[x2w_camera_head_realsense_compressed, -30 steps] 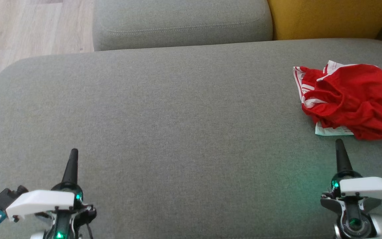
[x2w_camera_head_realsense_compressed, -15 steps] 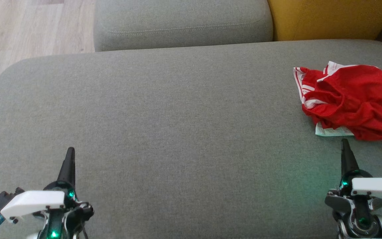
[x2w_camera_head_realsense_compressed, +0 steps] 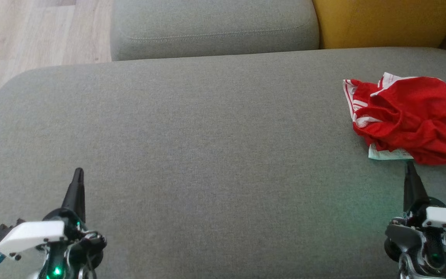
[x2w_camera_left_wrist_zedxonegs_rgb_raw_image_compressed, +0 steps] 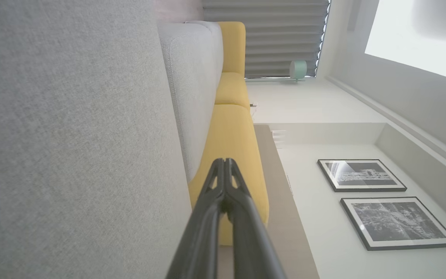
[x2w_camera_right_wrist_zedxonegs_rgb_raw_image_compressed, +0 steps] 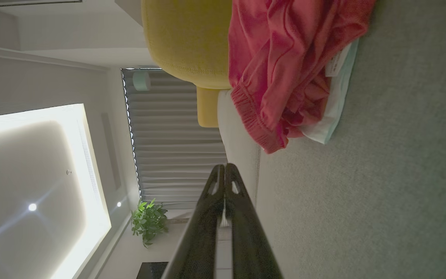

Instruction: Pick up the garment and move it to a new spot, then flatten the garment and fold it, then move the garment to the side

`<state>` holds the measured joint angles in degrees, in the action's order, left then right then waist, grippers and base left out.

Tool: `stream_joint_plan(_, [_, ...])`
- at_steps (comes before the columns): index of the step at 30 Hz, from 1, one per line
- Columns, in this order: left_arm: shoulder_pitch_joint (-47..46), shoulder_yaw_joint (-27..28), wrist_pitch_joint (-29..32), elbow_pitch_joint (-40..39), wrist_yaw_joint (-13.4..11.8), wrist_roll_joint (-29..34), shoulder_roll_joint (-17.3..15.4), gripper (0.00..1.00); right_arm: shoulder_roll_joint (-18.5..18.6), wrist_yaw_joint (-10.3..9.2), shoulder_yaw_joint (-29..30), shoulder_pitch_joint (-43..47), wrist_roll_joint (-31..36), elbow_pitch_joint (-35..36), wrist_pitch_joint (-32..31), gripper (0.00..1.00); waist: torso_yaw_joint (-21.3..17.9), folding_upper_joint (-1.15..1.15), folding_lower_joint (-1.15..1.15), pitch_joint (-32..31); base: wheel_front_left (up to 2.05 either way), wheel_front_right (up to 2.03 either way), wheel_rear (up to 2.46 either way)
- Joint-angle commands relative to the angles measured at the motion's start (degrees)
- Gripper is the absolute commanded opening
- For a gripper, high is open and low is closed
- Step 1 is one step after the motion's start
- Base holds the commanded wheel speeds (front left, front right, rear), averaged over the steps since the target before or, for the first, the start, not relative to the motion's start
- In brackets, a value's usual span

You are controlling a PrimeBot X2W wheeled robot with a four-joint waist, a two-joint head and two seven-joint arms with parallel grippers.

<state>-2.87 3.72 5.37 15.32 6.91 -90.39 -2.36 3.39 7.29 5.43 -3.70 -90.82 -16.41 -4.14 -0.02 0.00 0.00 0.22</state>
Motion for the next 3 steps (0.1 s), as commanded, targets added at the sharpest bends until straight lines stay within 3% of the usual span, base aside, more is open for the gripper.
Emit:
stream_joint_plan(1, [-3.2, 2.2, 0.5, -1.4, 0.5, -1.3, -0.9, 0.00, 0.7, 0.20, -0.8, -2.3, -1.7, 2.4, -0.7, 0.00, 0.0, 0.00, 0.00, 0.0, 0.00, 0.00, 0.00])
stream_joint_plan(3, [-3.3, 2.3, 0.7, -1.3, 0.6, -2.2, -0.9, 0.00, 0.7, 0.20, -0.6, -2.3, -2.8, 2.5, -1.0, 0.00, 0.0, 0.00, 0.00, 0.0, 0.00, 0.00, 0.00])
